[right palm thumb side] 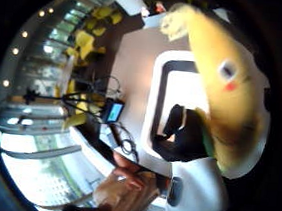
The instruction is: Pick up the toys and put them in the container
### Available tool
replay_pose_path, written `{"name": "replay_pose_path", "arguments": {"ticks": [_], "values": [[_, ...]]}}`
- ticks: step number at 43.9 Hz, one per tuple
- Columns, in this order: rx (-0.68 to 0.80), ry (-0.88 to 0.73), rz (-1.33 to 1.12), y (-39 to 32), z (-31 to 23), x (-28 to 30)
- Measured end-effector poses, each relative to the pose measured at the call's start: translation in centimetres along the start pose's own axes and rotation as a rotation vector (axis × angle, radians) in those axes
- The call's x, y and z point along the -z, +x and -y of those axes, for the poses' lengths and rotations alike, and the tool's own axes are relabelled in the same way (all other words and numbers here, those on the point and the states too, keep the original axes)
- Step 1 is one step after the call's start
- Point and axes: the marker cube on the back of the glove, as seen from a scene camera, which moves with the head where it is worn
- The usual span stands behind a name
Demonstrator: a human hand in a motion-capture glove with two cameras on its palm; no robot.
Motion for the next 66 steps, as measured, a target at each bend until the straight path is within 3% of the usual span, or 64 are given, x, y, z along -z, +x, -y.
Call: {"name": "replay_pose_path", "arguments": {"ticks": [6,12,23,29,42,57,62,66], "values": [[-0.028,0.027,0.022,0.7,-0.8,0.5],[0.057,0.066,0.027,1.5,-1.3,0.9],[-0.045,0.097,-0.129,5.4,-3.6,1.3],[-0.072,0.103,0.031,5.8,-4.7,0.8],[-0.013,0.109,-0.002,8.7,-6.9,1.5],[-0.061,0.032,-0.053,15.0,-11.2,-3.9],[-0.129,0.036,0.119,16.2,-13.5,-5.6],[-0.096,0.033,-0.01,19.9,-15.8,-6.1]]}}
